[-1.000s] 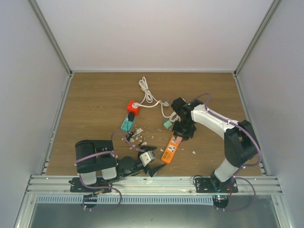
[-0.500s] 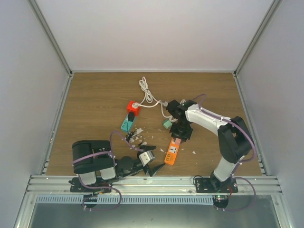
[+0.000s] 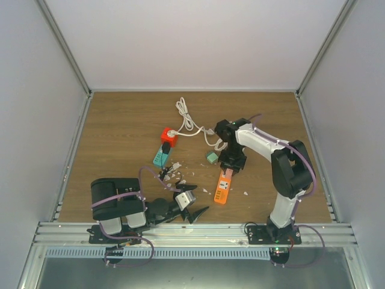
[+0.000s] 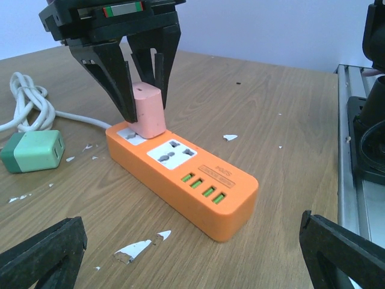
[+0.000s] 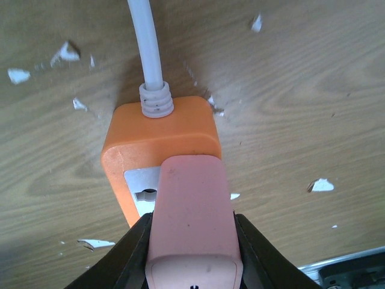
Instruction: Insert the plug
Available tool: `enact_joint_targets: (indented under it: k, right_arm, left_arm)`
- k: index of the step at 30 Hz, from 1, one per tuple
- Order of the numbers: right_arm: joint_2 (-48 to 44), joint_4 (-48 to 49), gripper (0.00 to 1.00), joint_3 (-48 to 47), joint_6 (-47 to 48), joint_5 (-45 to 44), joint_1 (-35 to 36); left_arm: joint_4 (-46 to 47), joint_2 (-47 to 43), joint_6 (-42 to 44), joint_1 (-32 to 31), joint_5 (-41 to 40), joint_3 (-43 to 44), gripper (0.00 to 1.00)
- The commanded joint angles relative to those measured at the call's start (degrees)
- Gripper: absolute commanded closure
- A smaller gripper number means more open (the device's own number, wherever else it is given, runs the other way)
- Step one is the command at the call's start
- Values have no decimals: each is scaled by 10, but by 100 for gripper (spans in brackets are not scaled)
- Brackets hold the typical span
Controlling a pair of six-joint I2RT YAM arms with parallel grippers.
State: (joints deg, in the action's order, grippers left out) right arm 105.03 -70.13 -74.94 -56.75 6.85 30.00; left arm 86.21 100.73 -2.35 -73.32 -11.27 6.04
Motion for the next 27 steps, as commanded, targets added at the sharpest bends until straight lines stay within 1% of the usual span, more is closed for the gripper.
enact_joint_targets:
  k: [1,10,14,18,27]
  right_arm:
    - [65,101,99,18,29,-126,-50]
    - [81,127,100,-23,84,-151,-105]
    - [81,146,99,-26,92,-154,-114]
    - [68,160,99,-13,95,-132,-107]
    - [9,193,100,19,83,-192,-43]
  left_arm:
    - [35,14,6,-4,-10,5,1]
    - [34,10,6,-4,-9,4,1]
    - [33,10,6,-4,-12,4,1]
    - [33,14,7,-4,-13,6,1]
    - [33,23,3,-4,-8,13,1]
